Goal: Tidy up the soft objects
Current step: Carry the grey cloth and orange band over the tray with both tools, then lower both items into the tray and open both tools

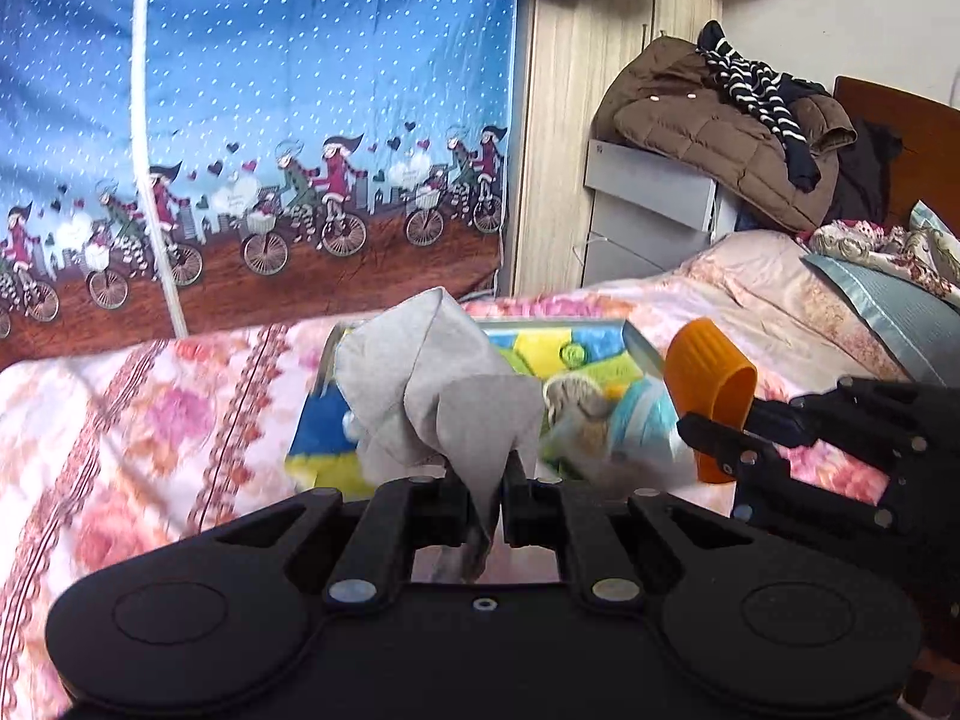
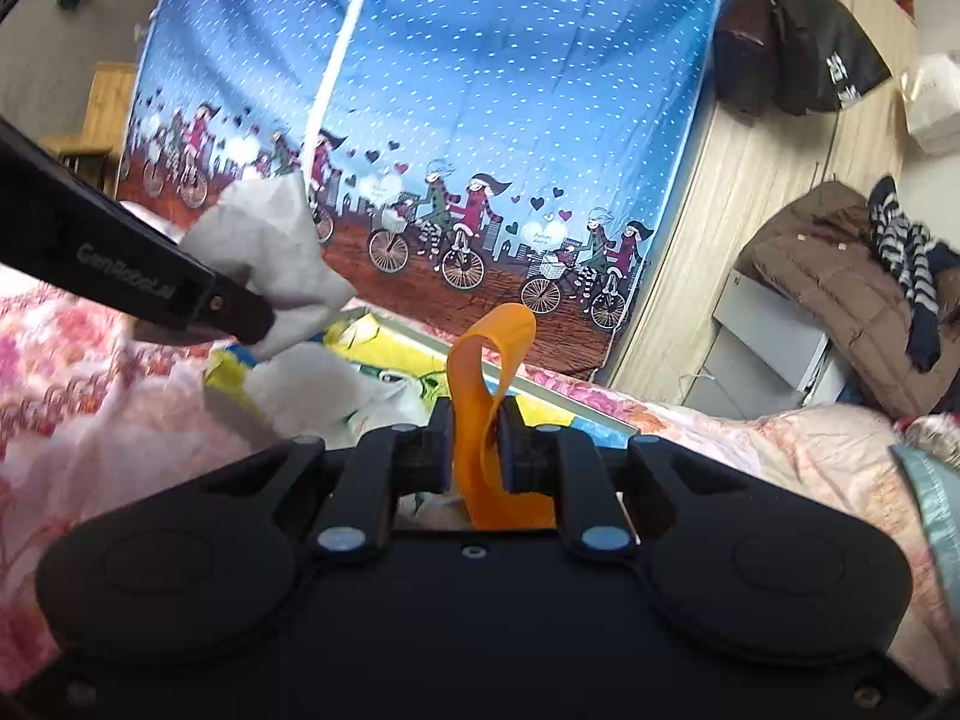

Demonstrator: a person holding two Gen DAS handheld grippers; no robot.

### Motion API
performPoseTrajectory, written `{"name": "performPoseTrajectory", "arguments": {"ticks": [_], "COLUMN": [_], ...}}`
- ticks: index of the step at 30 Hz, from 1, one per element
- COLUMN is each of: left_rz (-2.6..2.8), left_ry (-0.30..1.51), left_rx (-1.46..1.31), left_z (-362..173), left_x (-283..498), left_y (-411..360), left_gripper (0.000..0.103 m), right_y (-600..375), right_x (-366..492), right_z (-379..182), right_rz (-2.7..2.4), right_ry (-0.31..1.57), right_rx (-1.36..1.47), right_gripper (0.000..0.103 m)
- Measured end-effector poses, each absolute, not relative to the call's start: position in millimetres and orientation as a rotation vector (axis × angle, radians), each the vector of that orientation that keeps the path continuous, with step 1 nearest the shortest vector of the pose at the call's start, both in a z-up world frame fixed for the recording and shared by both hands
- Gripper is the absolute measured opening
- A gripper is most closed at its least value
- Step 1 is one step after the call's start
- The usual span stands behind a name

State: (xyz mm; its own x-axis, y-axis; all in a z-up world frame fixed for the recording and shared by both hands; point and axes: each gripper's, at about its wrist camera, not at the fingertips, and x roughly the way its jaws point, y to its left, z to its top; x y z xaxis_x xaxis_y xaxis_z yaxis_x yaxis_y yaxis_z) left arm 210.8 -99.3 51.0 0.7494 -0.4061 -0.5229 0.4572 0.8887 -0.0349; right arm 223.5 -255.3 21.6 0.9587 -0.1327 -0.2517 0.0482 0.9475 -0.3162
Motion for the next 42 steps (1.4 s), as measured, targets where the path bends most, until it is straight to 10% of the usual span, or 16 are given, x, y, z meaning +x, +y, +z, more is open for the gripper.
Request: {"name": "performPoseTrajectory", "arguments": {"ticks": [23,42], "left_rz": [-0.462,-0.395], "left_ry": [0.669,0.676], "left_rx": [0.111,0.079], "left_z": [-21.9,-3.8], "left_x": [348.6,345.7], "left_y": [-172.6,-151.6], "left_gripper": [0.012,0.063], "right_y": [-335.0,-346.1], "right_x": [328.3,322.1], "right_z": [-46.6,-23.2], "right_rz": [-0.133,-0.178], "right_ry": [0.297,0.298], "right_rx": [0.041,0.142], "right_gripper": [0.01,0.072]}}
